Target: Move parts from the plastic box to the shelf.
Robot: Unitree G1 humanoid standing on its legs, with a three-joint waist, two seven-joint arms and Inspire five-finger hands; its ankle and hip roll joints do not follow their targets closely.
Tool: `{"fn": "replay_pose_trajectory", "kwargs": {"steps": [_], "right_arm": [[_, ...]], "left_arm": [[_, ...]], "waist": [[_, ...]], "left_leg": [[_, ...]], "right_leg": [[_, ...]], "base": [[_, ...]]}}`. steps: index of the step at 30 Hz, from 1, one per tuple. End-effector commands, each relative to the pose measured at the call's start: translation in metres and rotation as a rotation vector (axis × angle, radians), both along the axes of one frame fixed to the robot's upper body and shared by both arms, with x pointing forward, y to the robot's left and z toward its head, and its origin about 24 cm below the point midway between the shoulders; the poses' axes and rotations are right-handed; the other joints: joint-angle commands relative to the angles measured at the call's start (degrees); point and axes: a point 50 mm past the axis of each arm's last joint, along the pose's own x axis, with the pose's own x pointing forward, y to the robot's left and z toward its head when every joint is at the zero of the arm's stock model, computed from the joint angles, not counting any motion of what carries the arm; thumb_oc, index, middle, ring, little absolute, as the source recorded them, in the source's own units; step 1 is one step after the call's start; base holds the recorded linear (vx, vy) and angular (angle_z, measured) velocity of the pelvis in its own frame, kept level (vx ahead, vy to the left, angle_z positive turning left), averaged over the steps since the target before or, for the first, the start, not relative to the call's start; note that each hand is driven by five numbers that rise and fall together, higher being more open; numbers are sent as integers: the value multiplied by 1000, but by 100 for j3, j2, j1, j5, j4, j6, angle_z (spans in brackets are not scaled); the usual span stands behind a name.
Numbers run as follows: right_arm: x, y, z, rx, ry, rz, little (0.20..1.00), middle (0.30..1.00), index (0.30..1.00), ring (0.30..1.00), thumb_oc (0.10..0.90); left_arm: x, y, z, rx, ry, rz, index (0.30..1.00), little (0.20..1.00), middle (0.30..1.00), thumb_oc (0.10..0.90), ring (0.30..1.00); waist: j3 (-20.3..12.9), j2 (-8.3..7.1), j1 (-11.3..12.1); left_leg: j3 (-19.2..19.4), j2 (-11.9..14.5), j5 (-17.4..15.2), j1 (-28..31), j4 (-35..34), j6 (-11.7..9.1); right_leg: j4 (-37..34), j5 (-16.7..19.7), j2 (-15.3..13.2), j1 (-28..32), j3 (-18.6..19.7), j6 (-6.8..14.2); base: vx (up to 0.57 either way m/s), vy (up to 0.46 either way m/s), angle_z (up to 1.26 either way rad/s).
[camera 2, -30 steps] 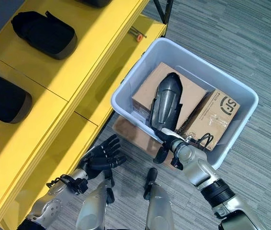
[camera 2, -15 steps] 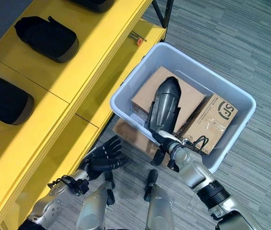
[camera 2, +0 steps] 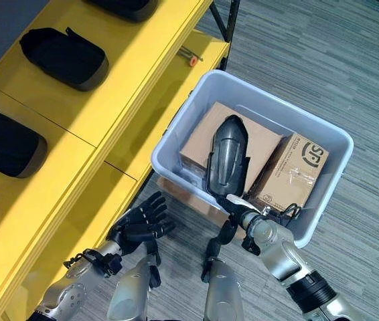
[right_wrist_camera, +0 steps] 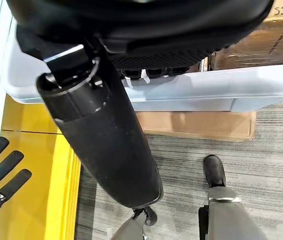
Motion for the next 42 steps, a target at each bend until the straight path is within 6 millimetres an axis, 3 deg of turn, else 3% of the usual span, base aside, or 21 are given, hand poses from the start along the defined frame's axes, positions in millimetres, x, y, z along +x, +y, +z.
{"fn": "replay_pose_trajectory", "kwargs": {"steps": [1,6,11,18,24,31,35,42], "right_arm": [[-31,45,-13,173,115,236,1000,1000,1000,1000,900],[-26,44,-11,195,37,194,1000,1000,1000,1000,900],[-15,51,4,347,-132,117,1000,1000,1000,1000,900],[-7,68,43,517,-410,140,1000,1000,1000,1000,900],[1,66,85,471,-780,95,1000,1000,1000,1000,900],[10,58,127,445,-938,90,1000,1000,1000,1000,900],[6,57,143,495,-991,99,1000,1000,1000,1000,900],[-14,54,157,755,-1111,57,1000,1000,1000,1000,900]], "left_arm": [[-4,-2,33,-51,-187,-34,1000,1000,1000,900,1000],[-4,-3,34,-50,-198,-29,1000,1000,1000,900,1000],[-1,-5,36,-56,-204,-12,1000,1000,1000,900,1000],[0,-12,35,-68,-191,-20,1000,1000,1000,900,1000],[0,-22,37,-121,-189,-24,1000,1000,1000,900,1000],[-1,-29,35,-175,-139,-33,1000,1000,1000,900,1000],[-4,-31,33,-207,-135,-42,1000,1000,1000,900,1000],[-8,-34,31,-225,-132,-22,1000,1000,1000,900,1000]], "waist": [[-275,-252,-33],[-305,-243,-42],[-341,-223,-69],[-416,-136,-121],[-494,-62,-163],[-564,0,-165],[-567,22,-164],[-590,73,-259]], "left_leg": [[-301,-134,-702,151,341,67],[-255,-126,-689,186,300,70],[-245,-137,-710,203,297,94],[-283,-160,-741,221,314,123],[-272,-186,-805,265,334,150],[-288,-223,-869,295,364,128],[-266,-209,-870,306,377,114],[-165,-177,-896,336,400,86]], "right_leg": [[220,-495,94,342,160,149],[155,-462,97,363,149,167],[161,-481,118,360,186,159],[192,-489,145,354,285,137],[231,-525,134,362,342,127],[323,-595,88,363,339,103],[390,-630,62,355,322,83],[523,-695,23,304,336,64]], "base": [[15,32,-1],[0,0,0],[4,3,-1],[20,25,-5],[32,45,-2],[27,26,-1],[9,9,0],[24,27,-1]]}}
